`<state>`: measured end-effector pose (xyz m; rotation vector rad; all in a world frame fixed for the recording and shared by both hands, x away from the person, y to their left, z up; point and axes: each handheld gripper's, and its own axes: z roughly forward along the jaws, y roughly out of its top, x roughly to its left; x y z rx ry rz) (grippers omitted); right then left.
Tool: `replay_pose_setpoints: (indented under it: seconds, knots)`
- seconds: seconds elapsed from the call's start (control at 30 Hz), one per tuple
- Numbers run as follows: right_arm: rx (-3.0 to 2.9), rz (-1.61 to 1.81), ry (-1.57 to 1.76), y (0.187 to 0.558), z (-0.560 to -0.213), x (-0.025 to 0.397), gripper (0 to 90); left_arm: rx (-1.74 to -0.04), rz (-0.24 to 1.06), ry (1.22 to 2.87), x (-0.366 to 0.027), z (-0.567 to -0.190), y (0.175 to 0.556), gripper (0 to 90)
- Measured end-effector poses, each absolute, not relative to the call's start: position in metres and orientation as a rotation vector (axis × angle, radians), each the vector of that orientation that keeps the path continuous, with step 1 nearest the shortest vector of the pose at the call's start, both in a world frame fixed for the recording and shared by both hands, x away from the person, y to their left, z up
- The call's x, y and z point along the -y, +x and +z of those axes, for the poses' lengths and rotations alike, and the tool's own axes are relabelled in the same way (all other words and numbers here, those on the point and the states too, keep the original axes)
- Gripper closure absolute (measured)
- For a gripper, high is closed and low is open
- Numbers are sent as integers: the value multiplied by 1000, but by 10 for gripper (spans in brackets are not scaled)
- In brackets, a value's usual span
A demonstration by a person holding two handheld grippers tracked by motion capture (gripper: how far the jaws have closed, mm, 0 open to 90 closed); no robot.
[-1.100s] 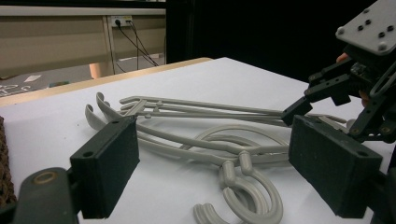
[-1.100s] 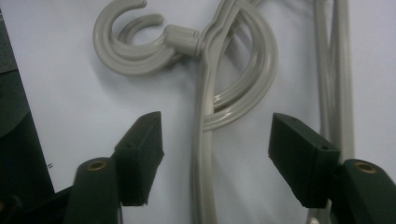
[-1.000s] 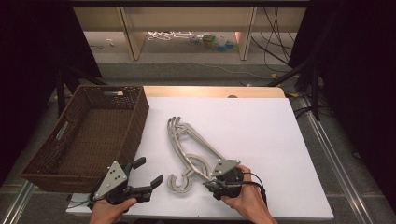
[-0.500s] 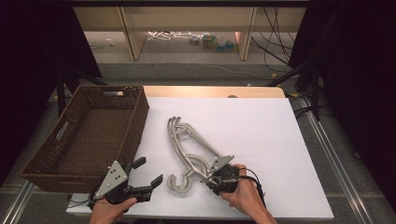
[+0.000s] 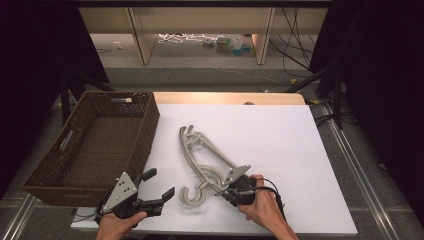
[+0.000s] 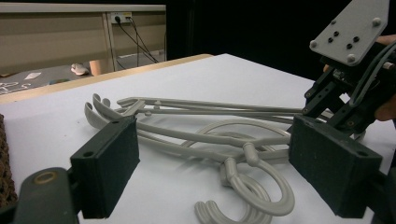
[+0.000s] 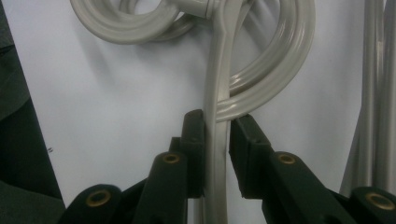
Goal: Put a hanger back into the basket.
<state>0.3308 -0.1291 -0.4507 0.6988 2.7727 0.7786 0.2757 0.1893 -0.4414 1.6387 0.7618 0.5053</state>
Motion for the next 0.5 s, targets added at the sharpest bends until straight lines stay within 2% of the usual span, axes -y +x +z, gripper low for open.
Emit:
replay_pose_setpoints:
  seconds: [0.17,0.5]
  knots:
    - [-2775,780,651,330,-445,130,812,-763,505,1638,-189,-441,276,161]
    - [-2771,766,605,331,-438,135,816,-763,508,1638,-190,-441,276,161]
